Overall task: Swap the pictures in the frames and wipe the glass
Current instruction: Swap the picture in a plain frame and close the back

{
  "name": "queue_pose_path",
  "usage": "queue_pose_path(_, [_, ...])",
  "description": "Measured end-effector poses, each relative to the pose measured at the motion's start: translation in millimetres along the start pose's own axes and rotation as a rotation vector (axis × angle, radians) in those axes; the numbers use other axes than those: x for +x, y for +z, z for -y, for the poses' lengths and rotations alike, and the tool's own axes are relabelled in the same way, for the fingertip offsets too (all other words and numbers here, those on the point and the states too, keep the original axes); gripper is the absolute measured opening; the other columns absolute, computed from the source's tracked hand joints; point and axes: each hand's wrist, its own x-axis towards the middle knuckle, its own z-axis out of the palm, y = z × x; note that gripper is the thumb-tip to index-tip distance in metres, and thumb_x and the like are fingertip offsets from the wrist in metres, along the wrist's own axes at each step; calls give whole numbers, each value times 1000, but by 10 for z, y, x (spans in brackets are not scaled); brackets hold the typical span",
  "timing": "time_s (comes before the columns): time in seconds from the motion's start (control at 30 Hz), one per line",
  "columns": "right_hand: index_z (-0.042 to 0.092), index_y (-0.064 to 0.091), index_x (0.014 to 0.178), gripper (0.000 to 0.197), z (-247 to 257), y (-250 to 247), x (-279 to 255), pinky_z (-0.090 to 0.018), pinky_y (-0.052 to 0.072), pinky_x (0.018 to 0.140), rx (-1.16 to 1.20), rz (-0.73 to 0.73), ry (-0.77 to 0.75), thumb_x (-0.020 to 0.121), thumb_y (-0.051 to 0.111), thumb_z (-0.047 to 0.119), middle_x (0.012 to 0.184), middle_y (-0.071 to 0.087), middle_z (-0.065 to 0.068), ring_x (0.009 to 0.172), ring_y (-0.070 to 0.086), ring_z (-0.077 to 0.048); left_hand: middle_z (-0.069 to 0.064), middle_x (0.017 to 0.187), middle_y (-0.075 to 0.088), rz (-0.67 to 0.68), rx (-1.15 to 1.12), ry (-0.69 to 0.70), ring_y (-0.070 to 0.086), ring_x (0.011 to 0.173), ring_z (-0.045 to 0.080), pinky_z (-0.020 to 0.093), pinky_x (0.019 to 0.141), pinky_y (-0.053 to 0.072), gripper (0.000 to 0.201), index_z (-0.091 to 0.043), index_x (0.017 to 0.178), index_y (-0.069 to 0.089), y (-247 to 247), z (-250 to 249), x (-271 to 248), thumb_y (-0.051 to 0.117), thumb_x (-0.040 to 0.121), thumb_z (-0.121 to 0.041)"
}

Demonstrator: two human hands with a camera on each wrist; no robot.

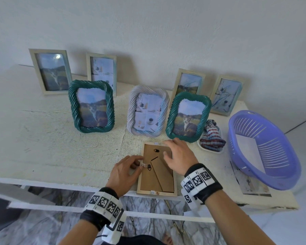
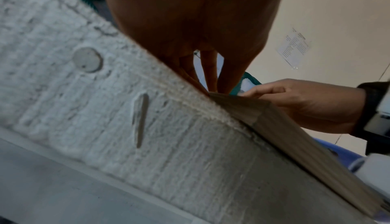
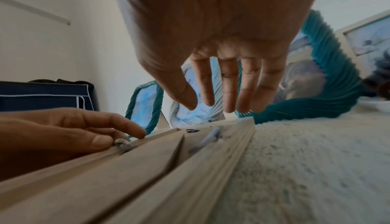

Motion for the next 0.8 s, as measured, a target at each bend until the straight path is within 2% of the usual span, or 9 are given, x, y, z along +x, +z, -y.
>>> queue_pose_path(0.07, [21,41,142,49,34,17,104,-33,45,93,-13,74,5,94,48,28,121,48,-7,114,44,-25,-15,87,61,-2,-11,14,60,82,7,20,72,51,43,-27,111,67,-8,9,-3,50,83,-54])
queue_pose_path(0.13, [27,35,145,54,46,27,168,-36,46,91,-46,125,10,93,47,24,120,44,-9,112,42,-27,-14,87,61,-9,-14,22,60,82,7,17,72,49,44,-25,111,67,-3,-3,-1,50,83,-54])
queue_pose_path(0.23, [37,35,144,56,60,28,210,-38,47,89,-85,174,-6,91,47,21,116,39,-8,108,39,-27,-15,87,61,-16,-10,21,59,84,6,11,72,47,43,-27,110,67,4,-4,-1,49,82,-53])
queue_pose_path(0.33, [41,36,143,57,39,4,210,-37,48,89,-103,200,-27,92,48,19,116,37,-7,105,39,-24,-16,86,60,-12,1,12,59,85,7,12,73,46,41,-28,110,67,9,5,2,49,82,-52])
queue_pose_path(0.47, [38,40,143,55,-44,-35,178,-31,44,87,-92,218,-99,93,46,15,106,35,-1,98,36,-19,-15,86,60,-19,-1,13,60,82,7,18,73,49,45,-26,110,67,10,5,6,48,81,-55])
queue_pose_path(0.63, [30,55,134,46,-154,-60,115,-23,32,82,-76,218,-160,93,43,12,115,44,0,94,34,-18,-15,87,60,-16,8,14,60,83,6,23,74,52,47,-26,112,67,12,19,7,48,81,-56])
queue_pose_path(0.7, [30,52,137,46,-161,-66,95,-25,36,84,-24,191,-154,93,46,16,111,44,4,94,36,-15,-15,88,60,-16,12,10,60,82,5,23,74,52,50,-26,113,67,8,7,7,47,81,-58])
queue_pose_path(0.77, [31,40,144,51,-158,-51,38,-28,39,85,74,142,-126,94,48,26,109,45,6,97,41,-14,-15,88,61,-16,18,7,60,81,3,23,73,52,51,-26,112,67,4,-4,5,47,80,-60])
queue_pose_path(0.8, [32,33,147,55,-150,-35,-12,-30,41,89,119,118,-104,94,48,33,113,47,3,104,44,-15,-15,88,60,-14,24,7,60,81,2,22,73,52,50,-26,113,67,1,-5,4,46,81,-59])
